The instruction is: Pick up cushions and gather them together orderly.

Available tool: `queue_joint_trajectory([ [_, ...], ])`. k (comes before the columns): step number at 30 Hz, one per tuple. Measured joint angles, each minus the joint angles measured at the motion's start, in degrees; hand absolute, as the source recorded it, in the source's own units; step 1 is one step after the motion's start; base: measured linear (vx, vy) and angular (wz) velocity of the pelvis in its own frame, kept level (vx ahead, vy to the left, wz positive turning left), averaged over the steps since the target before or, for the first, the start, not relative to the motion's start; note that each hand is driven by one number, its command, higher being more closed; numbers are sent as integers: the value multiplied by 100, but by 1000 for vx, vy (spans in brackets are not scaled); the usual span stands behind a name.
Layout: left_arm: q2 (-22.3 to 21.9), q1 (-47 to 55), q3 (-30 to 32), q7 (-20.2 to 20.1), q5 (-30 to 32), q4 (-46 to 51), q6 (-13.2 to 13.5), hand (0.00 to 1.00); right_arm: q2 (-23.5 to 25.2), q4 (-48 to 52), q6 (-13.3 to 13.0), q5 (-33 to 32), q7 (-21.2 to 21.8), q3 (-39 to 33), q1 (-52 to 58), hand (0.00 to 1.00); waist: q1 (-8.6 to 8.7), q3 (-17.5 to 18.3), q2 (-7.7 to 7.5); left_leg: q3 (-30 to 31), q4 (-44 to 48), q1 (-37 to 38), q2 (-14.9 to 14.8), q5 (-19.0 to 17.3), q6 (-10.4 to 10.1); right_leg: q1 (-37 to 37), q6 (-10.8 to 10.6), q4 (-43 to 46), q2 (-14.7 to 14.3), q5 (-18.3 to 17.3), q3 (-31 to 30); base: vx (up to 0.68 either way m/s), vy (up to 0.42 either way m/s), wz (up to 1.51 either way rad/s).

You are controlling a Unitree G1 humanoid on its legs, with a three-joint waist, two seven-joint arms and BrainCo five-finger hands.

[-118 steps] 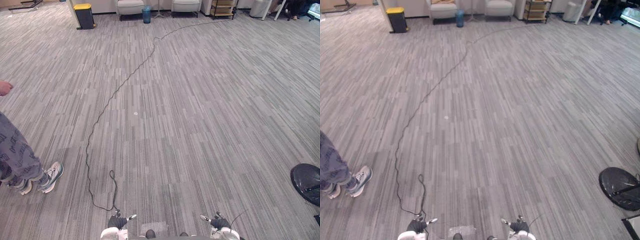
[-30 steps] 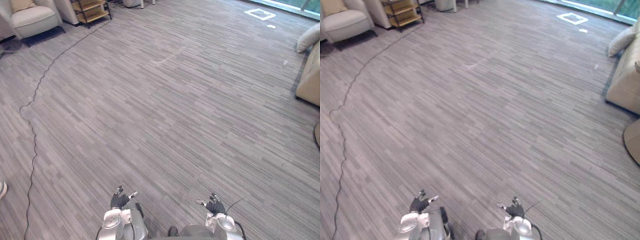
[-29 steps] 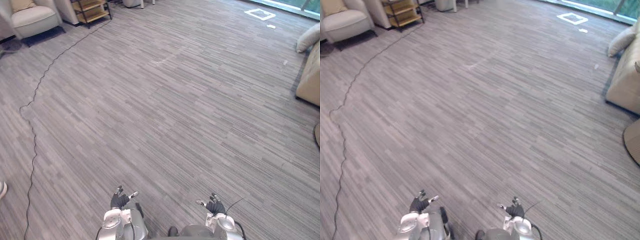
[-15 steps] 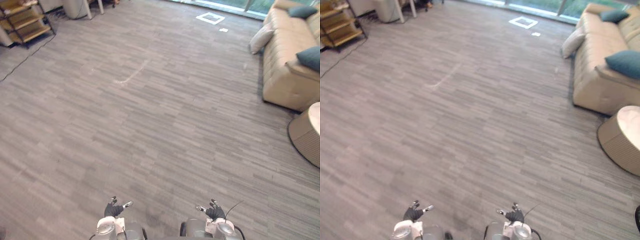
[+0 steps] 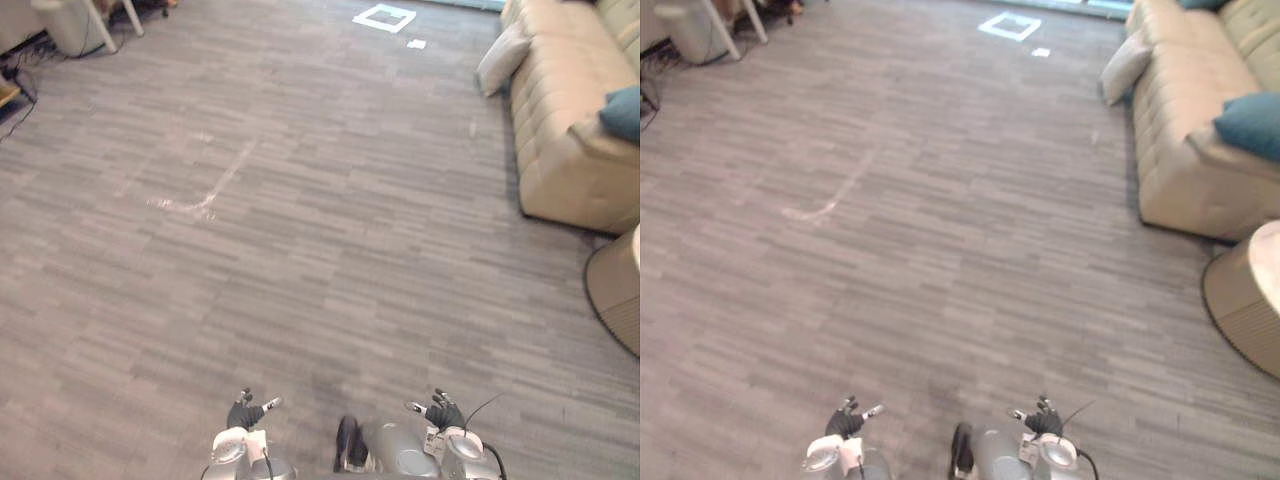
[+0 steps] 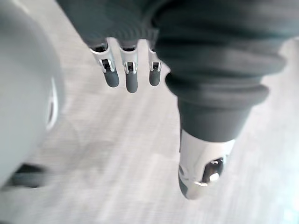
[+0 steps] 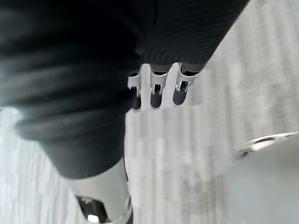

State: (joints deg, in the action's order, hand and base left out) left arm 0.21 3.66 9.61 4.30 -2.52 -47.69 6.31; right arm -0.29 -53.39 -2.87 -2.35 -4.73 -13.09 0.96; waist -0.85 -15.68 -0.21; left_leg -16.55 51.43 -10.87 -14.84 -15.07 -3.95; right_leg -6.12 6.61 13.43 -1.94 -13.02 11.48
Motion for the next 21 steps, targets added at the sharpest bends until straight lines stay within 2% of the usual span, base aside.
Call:
queue_joint_trajectory([
  [3, -7, 7, 16, 4, -10, 97, 74, 0, 16, -15, 2, 2, -17, -5, -39, 0, -65, -27, 50, 74, -1718, -538, 439, 97, 40, -533, -222, -386, 143, -138, -254, 555, 137, -70],
  [4, -10, 17, 12, 13, -57, 96, 80, 0, 4, -58, -8, 7, -43, -3, -14, 0, -94, -33, 74, 156, -2893, -654, 675, 467, -55, -881, -364, -647, 227, -259, -408, 628, 257, -59],
  [5, -9, 57, -10, 23, -92, 101, 80, 0, -40, -147, -25, 10, -71, 7, -5, 0, -137, 8, 140, 158, -3701, -732, 740, 810, -106, -1142, -499, -849, 225, -371, -544, 650, 293, -62],
  [6, 6, 55, -43, 29, -110, 97, 80, 0, -74, -210, -24, 10, -87, 15, -9, 0, -183, 10, 133, 180, -3708, -763, 741, 1104, -85, -1248, -525, -898, 232, -440, -627, 825, 387, -72],
  [7, 101, 76, -54, 44, -112, 53, 63, 0, -48, -393, -3, 11, -95, 18, 26, 0, -278, 103, 16, 247, -3370, -759, 880, 1558, 67, -1371, -540, -780, 372, -535, -870, 700, 317, -54],
  [8, 188, 135, -47, 49, -121, 51, 75, 0, 35, -384, -3, 16, -93, 23, 64, 0, -268, 220, -153, 295, -3069, -852, 995, 1410, 264, -1138, -439, -240, 563, -560, -973, 707, 313, -42],
  [9, 206, 152, -43, 47, -122, 40, 78, 0, 60, -386, -14, 16, -92, 22, 85, 0, -232, 259, -224, 278, -2966, -863, 1058, 1306, 398, -1017, -448, 86, 642, -558, -1010, 725, 323, -12],
  [10, 308, 128, -73, 48, -124, -34, 77, 0, 103, -412, -34, 20, -90, 17, 122, 0, -230, 289, -386, 156, -2736, -699, 1225, 865, 515, -503, -758, 1562, 868, -440, -1169, 855, 376, -9],
  [11, 385, 77, -123, 60, -129, -88, 69, 0, 109, -436, -34, 36, -84, 21, 132, 0, -201, 244, -490, 62, -2638, -365, 1355, 555, 585, 33, -1399, 3054, 1026, 43, -1366, 848, 354, -10],
  [12, 413, 47, -159, 69, -132, -159, 56, 0, 106, -438, -36, 49, -83, 20, 131, 0, -193, 223, -522, 63, -2628, -174, 1426, 403, 581, 233, -1539, 3668, 1075, 180, -1397, 533, 192, -13],
  [13, 451, 32, -251, 73, -122, -257, 31, 0, 88, -406, -63, 59, -73, 18, 126, 0, -173, 166, -498, 54, -2647, 241, 1483, 169, 582, 528, -1456, 4539, 1157, 208, -1309, 657, 203, -21],
  [14, 453, 61, -399, 85, -104, -328, 2, 0, 11, -356, -109, 135, -68, 66, 128, 0, -97, 139, -365, 15, -2865, 868, 1485, -45, 578, 912, -1199, 5145, 1235, 66, -959, 649, 182, -24],
  [15, 444, 66, -520, 86, -103, -359, -17, 0, -19, -228, -136, 224, -63, 135, 129, 0, -33, 185, -299, 3, -3233, 1388, 1484, -168, 601, 1345, -1016, 5222, 1267, -55, -573, 655, 161, -18],
  [16, 443, 60, -587, 85, -102, -359, -29, 0, -18, -164, -139, 236, -62, 158, 126, 0, 3, 189, -278, 13, -3440, 1629, 1484, -199, 598, 1598, -941, 5113, 1267, -106, -386, 651, 92, 3],
  [17, 454, 40, -711, 77, -102, -406, -33, 0, -49, -94, -194, 234, -52, 202, 69, 0, 89, 171, -243, 21, -3758, 2000, 1450, -166, 545, 2041, -871, 4597, 1235, -274, 7, 804, 82, 13],
  [19, 439, -81, -843, 56, -101, -547, -52, 0, -102, -73, -232, 230, -26, 208, -39, 0, 186, 155, -218, 86, -4152, 2471, 1424, -181, 553, 2581, -822, 3276, 1093, -287, 392, 758, 22, 30],
  [20, 441, -131, -903, 46, -99, -582, -50, 0, -108, 29, -235, 226, -21, 208, -56, 0, 300, 126, -205, 205, -4383, 2806, 1377, -181, 553, 2720, -868, 1477, 885, 195, 493, 578, -46, 56],
  [21, 449, -112, -903, 47, -93, -583, -45, 0, -109, 30, -229, 229, -19, 208, -57, 0, 345, 128, -229, 289, -4465, 2937, 1396, -181, 553, 2683, -914, 730, 814, 492, 467, 735, -99, 69],
])
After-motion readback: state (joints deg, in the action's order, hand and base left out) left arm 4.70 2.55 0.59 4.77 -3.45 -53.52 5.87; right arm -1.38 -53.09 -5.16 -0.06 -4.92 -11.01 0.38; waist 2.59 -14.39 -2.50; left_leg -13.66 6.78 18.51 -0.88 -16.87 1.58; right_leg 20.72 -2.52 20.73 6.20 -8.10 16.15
